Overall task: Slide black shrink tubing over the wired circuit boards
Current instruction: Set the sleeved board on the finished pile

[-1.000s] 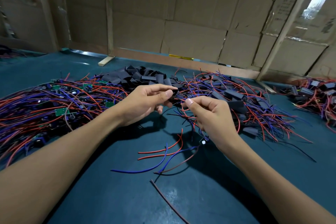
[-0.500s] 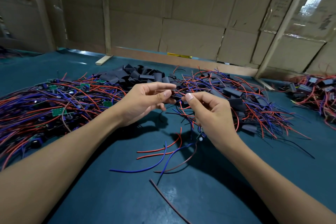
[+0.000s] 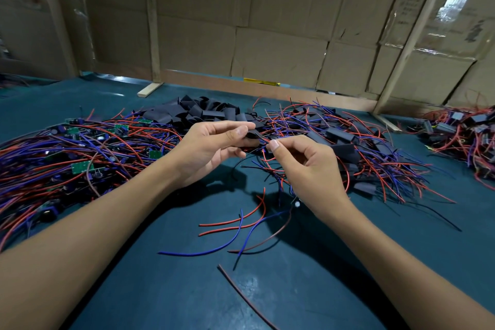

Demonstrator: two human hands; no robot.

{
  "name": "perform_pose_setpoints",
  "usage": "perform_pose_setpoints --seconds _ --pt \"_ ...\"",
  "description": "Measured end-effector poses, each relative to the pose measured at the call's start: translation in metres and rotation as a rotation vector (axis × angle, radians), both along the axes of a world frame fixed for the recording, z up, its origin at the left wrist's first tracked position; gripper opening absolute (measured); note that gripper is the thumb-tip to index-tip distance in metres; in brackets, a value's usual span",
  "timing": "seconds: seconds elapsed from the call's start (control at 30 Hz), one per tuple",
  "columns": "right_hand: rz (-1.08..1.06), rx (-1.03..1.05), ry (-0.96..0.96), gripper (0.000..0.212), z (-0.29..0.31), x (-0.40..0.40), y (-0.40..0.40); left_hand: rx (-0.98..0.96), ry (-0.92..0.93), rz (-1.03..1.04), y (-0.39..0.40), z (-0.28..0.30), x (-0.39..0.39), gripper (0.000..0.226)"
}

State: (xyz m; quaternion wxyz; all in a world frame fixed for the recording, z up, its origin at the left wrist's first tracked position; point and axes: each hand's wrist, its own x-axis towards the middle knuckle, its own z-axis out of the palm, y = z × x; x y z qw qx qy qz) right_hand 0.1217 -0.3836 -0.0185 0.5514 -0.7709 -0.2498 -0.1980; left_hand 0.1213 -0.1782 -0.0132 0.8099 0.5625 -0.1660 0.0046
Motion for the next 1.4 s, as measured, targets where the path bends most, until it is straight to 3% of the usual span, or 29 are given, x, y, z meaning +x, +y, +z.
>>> perform_pose_setpoints --seconds 0.27,0.43,0.67,0.87,1.03,1.13,1.27,1.4 --pt "-0.012 -0.051 -0.099 0.020 0.000 -0.001 0.000 -0.003 0.052 0.008 -0.001 -0.002 0.000 0.030" --pt "-0.042 -0.145 -0.189 0.008 -0.001 -0.002 -0.002 0.021 0.071 -0.004 -0.004 -0.002 -0.001 0.037" --pt "-0.102 -0.273 -0.303 0.009 0.003 -0.006 -0.002 0.082 0.059 0.022 -0.005 -0.002 -0.002 0.040" --pt "-0.138 -0.239 -0.069 0.011 0.000 -0.005 -0.001 0.108 -0.033 0.008 -0.004 -0.005 -0.003 0.031" --pt "-0.130 -0.089 0.227 0.007 0.003 0.000 -0.004 0.125 -0.080 0.059 -0.001 -0.008 0.000 0.021" --pt "-0.034 0.027 0.365 0.025 0.005 0.004 -0.006 0.121 -0.100 0.089 -0.002 -0.009 0.000 0.020" --pt "0.027 0.058 0.412 0.033 0.005 0.008 -0.006 0.088 -0.086 0.115 -0.001 -0.008 0.000 0.021" --pt "0.091 0.060 0.363 0.029 0.006 0.004 -0.004 0.115 -0.081 0.125 -0.001 -0.007 0.000 0.021"
